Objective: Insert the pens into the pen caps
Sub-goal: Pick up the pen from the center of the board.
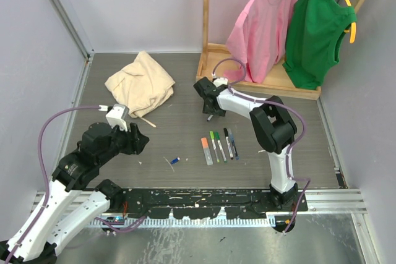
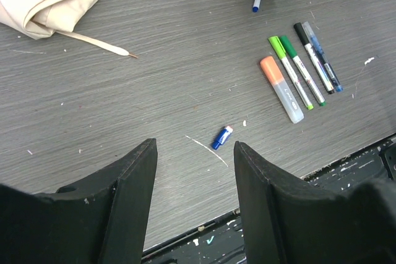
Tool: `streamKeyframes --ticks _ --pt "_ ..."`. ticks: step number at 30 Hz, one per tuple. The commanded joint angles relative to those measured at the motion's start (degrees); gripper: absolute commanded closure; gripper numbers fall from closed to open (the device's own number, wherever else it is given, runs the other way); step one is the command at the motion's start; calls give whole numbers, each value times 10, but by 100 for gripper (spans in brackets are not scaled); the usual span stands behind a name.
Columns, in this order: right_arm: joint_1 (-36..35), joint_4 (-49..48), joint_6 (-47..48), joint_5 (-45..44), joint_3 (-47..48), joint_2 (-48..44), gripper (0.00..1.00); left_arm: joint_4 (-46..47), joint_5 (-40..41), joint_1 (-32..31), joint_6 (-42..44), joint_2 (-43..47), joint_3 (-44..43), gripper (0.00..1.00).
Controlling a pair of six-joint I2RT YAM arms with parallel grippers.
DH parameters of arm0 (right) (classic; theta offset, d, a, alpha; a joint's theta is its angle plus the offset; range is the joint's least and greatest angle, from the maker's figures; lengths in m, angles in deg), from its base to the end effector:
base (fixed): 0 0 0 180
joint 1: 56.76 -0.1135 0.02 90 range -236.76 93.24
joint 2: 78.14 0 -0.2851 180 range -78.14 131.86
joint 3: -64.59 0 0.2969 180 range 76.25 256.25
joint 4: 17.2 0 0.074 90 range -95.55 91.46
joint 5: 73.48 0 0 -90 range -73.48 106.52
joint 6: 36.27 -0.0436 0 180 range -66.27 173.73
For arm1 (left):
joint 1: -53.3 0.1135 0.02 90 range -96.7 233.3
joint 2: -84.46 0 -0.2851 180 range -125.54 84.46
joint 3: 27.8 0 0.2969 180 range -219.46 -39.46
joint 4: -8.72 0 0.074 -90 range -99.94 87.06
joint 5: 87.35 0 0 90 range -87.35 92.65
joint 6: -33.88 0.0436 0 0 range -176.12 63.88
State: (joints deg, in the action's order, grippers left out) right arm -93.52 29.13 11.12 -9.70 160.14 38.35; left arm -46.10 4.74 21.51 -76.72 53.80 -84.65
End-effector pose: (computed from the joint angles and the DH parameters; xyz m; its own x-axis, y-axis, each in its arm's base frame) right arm 0.3866 0.2647 0.1582 -0.8147 0.1495 -0.5603 0.2058 0.9778 -0.0383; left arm 0.1235 -0.0747 0.3336 -0.5569 -0.0685 -0.8278 0.3240 0.8997 -0.2925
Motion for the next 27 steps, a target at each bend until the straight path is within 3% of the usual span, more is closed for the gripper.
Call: streamKeyframes --ticks 1,9,18,23,27 --pt "13 -29 9 18 21 9 48 18 -3 3 -2 9 -2 46" --pt "21 -37 31 48 26 28 54 21 -4 2 -2 9 0 46" --pt "21 -39 40 51 10 6 75 25 -5 2 -3 8 1 46" --pt "21 -69 89 78 -15 -25 94 27 -7 2 -2 4 1 46" --pt "20 -113 103 97 -64 -82 99 30 -7 2 -4 4 0 46"
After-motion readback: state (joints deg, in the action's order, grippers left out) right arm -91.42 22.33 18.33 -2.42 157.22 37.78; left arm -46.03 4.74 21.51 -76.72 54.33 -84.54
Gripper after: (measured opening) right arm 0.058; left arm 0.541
